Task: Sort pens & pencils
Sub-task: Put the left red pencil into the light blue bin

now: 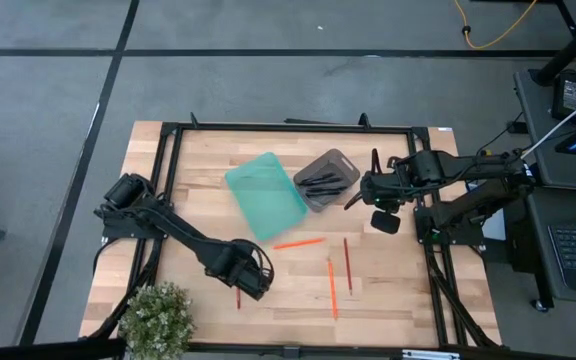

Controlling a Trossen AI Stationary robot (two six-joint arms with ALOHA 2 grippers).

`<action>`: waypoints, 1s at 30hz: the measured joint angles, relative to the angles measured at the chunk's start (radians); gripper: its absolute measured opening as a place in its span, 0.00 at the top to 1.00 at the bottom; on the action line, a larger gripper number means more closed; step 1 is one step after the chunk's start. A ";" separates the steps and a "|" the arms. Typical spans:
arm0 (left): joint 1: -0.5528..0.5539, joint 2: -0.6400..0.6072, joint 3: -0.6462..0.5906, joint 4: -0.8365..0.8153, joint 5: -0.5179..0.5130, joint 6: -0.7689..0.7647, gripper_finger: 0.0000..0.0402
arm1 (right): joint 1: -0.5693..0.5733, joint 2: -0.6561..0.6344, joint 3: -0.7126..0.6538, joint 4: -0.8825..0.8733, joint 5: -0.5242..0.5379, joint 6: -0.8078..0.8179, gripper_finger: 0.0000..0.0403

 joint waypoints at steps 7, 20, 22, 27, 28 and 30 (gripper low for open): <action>0.003 0.069 0.000 -0.012 0.061 -0.046 0.70 | 0.000 0.000 0.000 0.000 0.001 -0.005 0.82; 0.046 0.108 0.000 -0.059 0.125 -0.032 0.70 | 0.000 0.000 0.000 0.000 0.015 -0.002 0.82; 0.046 0.108 0.000 -0.064 0.124 -0.040 0.70 | 0.000 0.000 0.000 0.000 0.015 -0.002 0.82; 0.046 0.108 -0.003 -0.056 0.124 -0.052 0.70 | 0.000 0.000 0.000 0.000 0.015 -0.002 0.82; 0.046 0.108 -0.011 -0.049 0.124 -0.057 0.70 | 0.000 0.000 0.000 0.000 0.015 -0.002 0.82; 0.046 0.108 -0.036 -0.031 0.129 -0.075 0.70 | 0.000 0.000 0.000 0.000 0.015 -0.002 0.82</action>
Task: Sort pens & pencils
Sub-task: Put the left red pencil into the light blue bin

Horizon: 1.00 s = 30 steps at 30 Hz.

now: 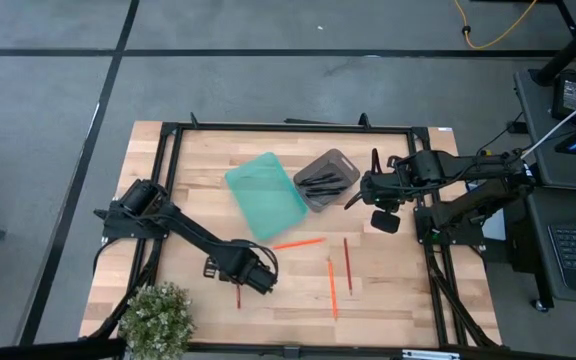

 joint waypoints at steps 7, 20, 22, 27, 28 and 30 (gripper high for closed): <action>0.001 -0.014 -0.139 0.211 0.029 -0.037 0.70 | 0.000 0.000 0.000 0.000 0.000 -0.002 0.82; 0.003 -0.012 -0.142 0.219 0.053 -0.040 0.72 | 0.000 0.000 0.000 0.000 0.001 -0.005 0.82; 0.003 -0.012 -0.142 0.220 0.054 -0.040 0.73 | 0.000 0.000 0.000 0.000 0.001 -0.004 0.82; 0.003 -0.012 -0.142 0.228 0.054 -0.033 0.82 | 0.000 0.000 0.000 0.000 0.001 -0.003 0.82; 0.003 -0.012 -0.142 0.230 0.054 -0.033 0.84 | 0.000 0.000 0.000 0.000 0.001 -0.003 0.82; 0.003 -0.012 -0.142 0.235 0.053 -0.020 0.89 | 0.000 0.000 0.000 0.000 0.001 -0.003 0.82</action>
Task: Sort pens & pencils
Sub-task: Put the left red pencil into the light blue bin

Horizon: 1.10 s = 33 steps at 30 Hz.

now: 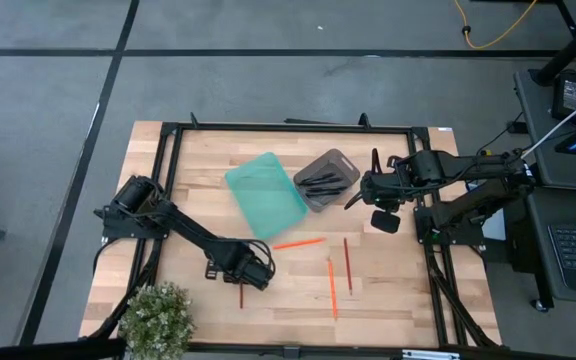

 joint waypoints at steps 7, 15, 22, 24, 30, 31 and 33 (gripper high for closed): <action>-0.001 0.000 0.000 0.001 -0.005 0.016 0.97 | 0.000 0.000 0.000 0.000 0.000 0.000 0.82; -0.001 -0.001 0.000 -0.001 -0.011 0.042 0.99 | 0.000 0.000 0.000 0.001 0.000 -0.003 0.82; -0.004 0.013 0.094 -0.146 -0.041 0.079 0.99 | 0.000 0.000 0.000 0.001 0.000 -0.003 0.82; -0.006 0.016 0.122 -0.223 -0.046 0.087 0.99 | 0.000 0.000 0.000 0.001 0.000 -0.003 0.82; -0.032 0.013 0.200 -0.322 -0.058 0.065 0.99 | 0.000 0.000 0.000 0.001 0.000 0.003 0.82; -0.038 0.013 0.216 -0.332 -0.058 0.061 0.99 | 0.000 0.000 0.000 0.001 0.000 0.003 0.82; -0.049 0.011 0.245 -0.369 -0.059 0.048 1.00 | 0.000 0.000 0.000 0.000 0.000 0.004 0.82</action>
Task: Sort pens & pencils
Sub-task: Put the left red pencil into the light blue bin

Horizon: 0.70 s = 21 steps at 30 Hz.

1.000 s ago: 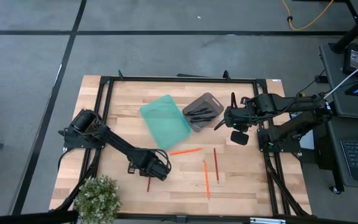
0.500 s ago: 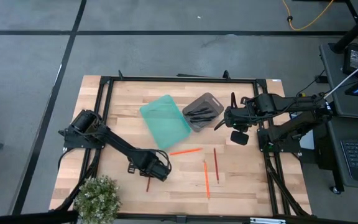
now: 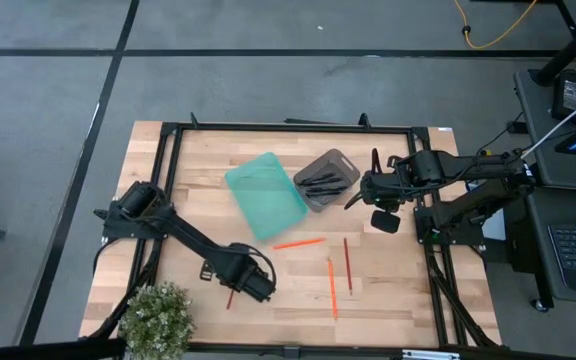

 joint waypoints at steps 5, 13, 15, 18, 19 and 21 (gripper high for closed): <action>-0.016 -0.001 0.102 -0.132 -0.015 -0.014 0.99 | 0.000 0.000 0.000 0.000 0.000 0.008 0.82; -0.015 -0.003 0.277 -0.336 -0.106 -0.016 1.00 | 0.000 0.000 0.000 0.000 -0.019 0.050 0.82; -0.015 -0.003 0.280 -0.337 -0.106 -0.017 1.00 | 0.000 0.000 0.000 0.000 -0.035 0.053 0.82; -0.033 -0.004 0.253 -0.336 -0.104 -0.041 0.99 | 0.006 0.000 0.000 -0.001 -0.035 0.053 0.82; -0.042 -0.004 0.234 -0.338 -0.090 -0.055 0.98 | 0.007 0.000 0.000 0.000 -0.035 0.052 0.82; -0.061 -0.004 0.188 -0.337 -0.039 -0.078 0.96 | 0.007 0.000 0.000 0.000 -0.035 0.049 0.82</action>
